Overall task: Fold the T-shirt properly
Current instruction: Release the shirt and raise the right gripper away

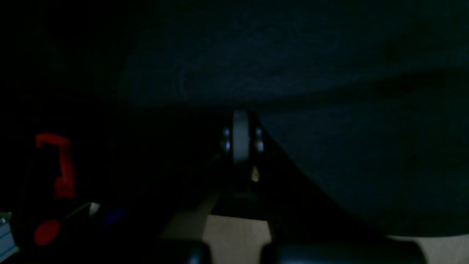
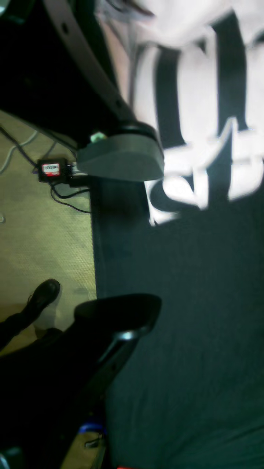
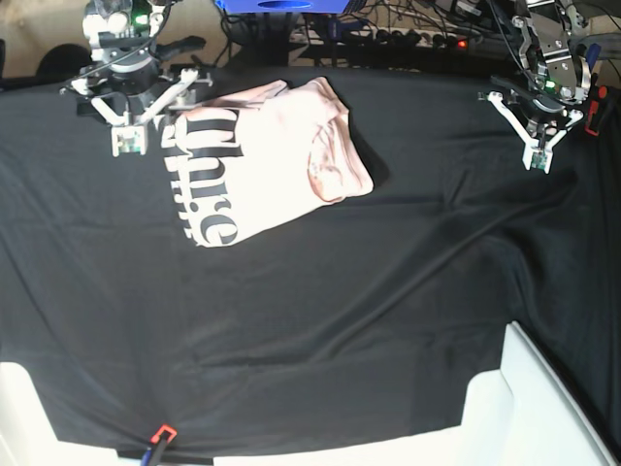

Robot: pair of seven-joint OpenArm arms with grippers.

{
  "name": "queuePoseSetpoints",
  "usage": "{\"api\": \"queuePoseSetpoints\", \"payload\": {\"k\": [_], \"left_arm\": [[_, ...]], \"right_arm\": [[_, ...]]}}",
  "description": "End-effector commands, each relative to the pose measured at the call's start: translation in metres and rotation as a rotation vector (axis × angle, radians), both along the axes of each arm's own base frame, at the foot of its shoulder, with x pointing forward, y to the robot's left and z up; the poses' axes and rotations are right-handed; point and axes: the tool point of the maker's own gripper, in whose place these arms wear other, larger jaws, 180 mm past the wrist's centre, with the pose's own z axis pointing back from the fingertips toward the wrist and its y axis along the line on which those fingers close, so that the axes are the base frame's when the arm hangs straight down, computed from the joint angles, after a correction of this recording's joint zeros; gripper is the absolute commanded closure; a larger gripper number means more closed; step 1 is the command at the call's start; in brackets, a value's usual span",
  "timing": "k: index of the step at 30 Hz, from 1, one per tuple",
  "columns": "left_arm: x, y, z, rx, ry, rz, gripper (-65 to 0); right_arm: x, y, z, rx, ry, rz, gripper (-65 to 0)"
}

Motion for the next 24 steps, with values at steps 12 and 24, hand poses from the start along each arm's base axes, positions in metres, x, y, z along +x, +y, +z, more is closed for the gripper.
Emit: {"api": "queuePoseSetpoints", "payload": {"k": [12, 24], "left_arm": [[0.013, -0.061, 0.028, -0.367, -0.114, -0.123, -13.4], [0.009, -0.067, 0.025, -0.621, -0.19, 0.021, -63.0]], "right_arm": [[0.004, -0.01, 0.003, -0.031, -0.022, 0.007, -46.0], [0.002, -0.009, -0.002, -0.029, -0.01, 0.007, -46.1]]}}
